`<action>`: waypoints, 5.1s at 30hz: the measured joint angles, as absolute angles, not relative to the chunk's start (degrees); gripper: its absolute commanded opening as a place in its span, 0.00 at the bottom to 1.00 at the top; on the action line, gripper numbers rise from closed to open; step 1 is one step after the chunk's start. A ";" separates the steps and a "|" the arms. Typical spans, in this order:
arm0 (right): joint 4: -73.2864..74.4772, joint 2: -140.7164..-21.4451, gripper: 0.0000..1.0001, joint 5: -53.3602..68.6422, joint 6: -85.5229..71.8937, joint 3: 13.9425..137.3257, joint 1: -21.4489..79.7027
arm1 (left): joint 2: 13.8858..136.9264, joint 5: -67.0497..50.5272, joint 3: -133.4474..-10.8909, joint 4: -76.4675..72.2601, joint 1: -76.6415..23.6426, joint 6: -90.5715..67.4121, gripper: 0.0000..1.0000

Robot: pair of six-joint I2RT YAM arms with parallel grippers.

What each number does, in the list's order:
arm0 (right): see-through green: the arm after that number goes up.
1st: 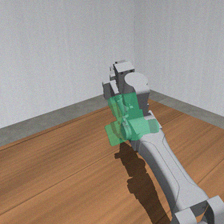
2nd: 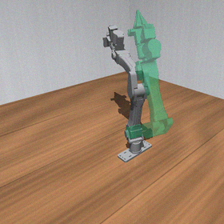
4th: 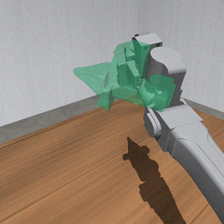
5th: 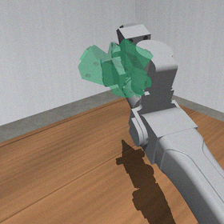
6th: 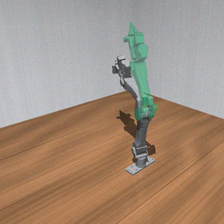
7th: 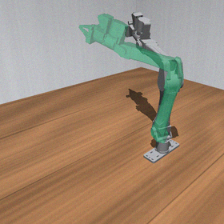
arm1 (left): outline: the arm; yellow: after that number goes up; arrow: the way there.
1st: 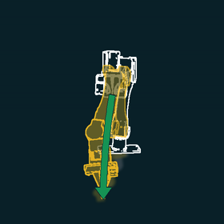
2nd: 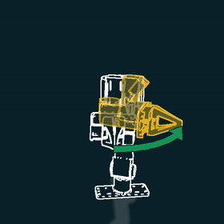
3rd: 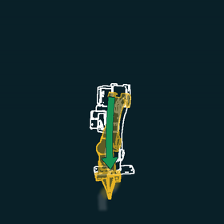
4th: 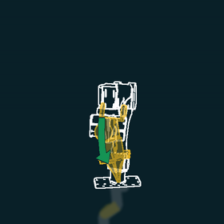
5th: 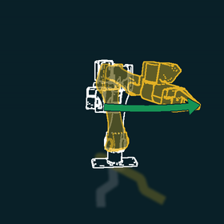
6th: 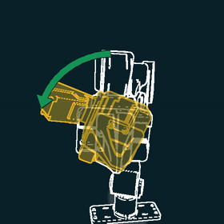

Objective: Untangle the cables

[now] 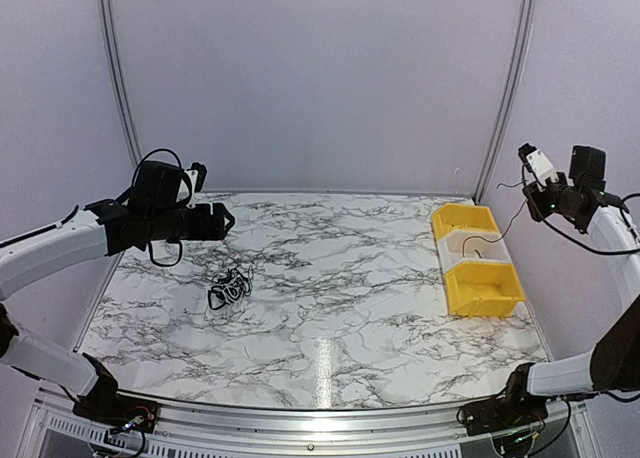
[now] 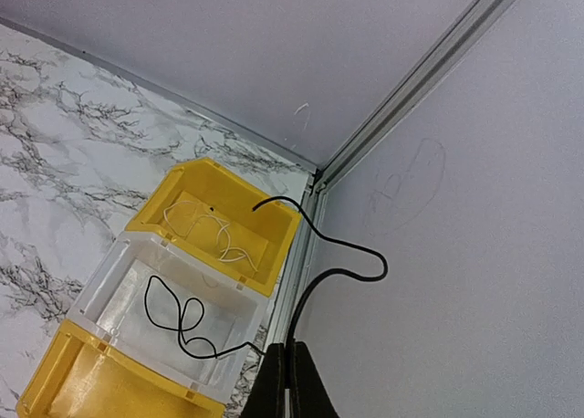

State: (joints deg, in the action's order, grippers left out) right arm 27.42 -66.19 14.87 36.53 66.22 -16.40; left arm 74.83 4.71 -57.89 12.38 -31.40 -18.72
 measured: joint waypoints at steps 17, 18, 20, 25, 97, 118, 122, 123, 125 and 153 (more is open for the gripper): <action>27.27 -79.75 0.00 18.20 37.58 58.19 -16.40 | 72.93 3.86 -56.97 11.84 -31.40 -19.11 0.87; 27.27 -80.84 0.00 18.41 37.58 58.22 -16.40 | 72.93 3.86 -56.97 11.86 -31.40 -19.11 0.87; 27.27 -82.78 0.00 18.63 37.54 58.22 -16.40 | 72.93 3.84 -56.95 11.84 -31.40 -19.14 0.87; 27.27 -86.80 0.00 18.96 36.97 58.30 -16.40 | 72.93 2.92 -56.93 11.84 -31.40 -19.35 0.86; 20.03 -138.54 0.37 33.61 9.28 111.72 48.21 | 92.97 -7.14 -48.64 2.42 -27.79 -32.40 0.75; 19.16 -141.64 0.23 34.79 5.96 115.48 49.67 | 92.97 -8.12 -46.70 -0.30 -27.75 -33.28 0.72; 18.57 -141.27 0.17 29.93 5.13 114.30 49.67 | 92.97 -8.14 -46.70 -0.38 -27.75 -33.32 0.69; 18.50 -141.03 0.21 28.64 4.58 113.69 49.67 | 92.97 -8.16 -46.70 -0.40 -27.75 -33.39 0.69; 18.46 -140.42 0.30 26.35 3.51 112.46 49.67 | 92.97 -8.36 -46.70 -0.58 -27.73 -33.41 0.68; 18.04 -131.85 0.40 20.93 -2.39 109.62 50.61 | 92.97 -9.61 -46.68 -0.99 -27.42 -33.43 0.67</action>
State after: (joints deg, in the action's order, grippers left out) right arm 18.04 -131.85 20.93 -2.39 109.62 50.61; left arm 92.97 -9.61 -46.68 -0.99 -27.42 -33.43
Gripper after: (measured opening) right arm 0.394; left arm 0.671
